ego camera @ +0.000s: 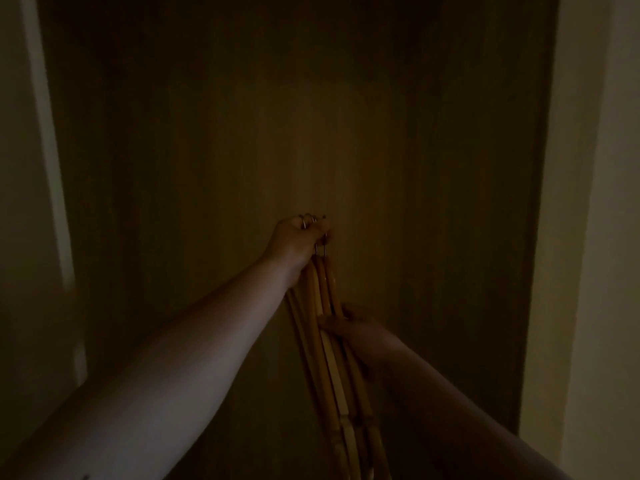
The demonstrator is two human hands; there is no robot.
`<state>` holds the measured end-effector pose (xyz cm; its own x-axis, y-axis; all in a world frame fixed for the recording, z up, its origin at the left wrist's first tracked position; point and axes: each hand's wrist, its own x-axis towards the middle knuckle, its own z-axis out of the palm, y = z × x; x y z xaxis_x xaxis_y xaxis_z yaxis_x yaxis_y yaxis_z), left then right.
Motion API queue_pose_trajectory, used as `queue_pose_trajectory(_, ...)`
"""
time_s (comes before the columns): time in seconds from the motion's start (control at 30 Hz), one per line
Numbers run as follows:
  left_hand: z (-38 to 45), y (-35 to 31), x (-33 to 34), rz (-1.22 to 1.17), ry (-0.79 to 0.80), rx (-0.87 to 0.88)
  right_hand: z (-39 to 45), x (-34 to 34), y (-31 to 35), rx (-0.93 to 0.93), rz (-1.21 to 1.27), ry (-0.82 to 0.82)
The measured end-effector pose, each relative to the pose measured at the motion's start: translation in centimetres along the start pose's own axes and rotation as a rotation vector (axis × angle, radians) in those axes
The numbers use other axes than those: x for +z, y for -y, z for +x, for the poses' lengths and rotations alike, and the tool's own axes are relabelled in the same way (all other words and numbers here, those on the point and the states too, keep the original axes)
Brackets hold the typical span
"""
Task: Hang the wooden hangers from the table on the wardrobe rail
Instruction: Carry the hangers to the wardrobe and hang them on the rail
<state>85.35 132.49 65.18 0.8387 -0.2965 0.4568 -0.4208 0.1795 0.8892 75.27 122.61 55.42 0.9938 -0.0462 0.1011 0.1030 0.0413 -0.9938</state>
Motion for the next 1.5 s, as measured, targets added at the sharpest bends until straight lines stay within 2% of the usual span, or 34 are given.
queue_pose_trajectory(0.33,5.2,-11.7,1.9,-0.031,0.054,0.158,1.1,-0.5,11.7,-0.182,-0.062,-0.021)
queue_pose_trajectory(0.57,7.6,-16.4,2.2,-0.030,0.036,0.213,1.3,-1.0,16.8,-0.236,-0.046,0.015)
queue_pose_trajectory(0.87,8.5,-18.0,2.0,-0.031,-0.011,0.265,1.6,-1.8,19.4,-0.254,-0.126,-0.035)
queue_pose_trajectory(1.07,8.9,-19.0,0.5,-0.026,-0.055,0.278,2.2,-2.2,21.8,-0.296,-0.124,-0.143)
queue_pose_trajectory(1.5,9.8,-17.6,-2.2,0.005,-0.109,0.266,6.5,-4.5,34.9,-0.490,-0.132,-0.344)
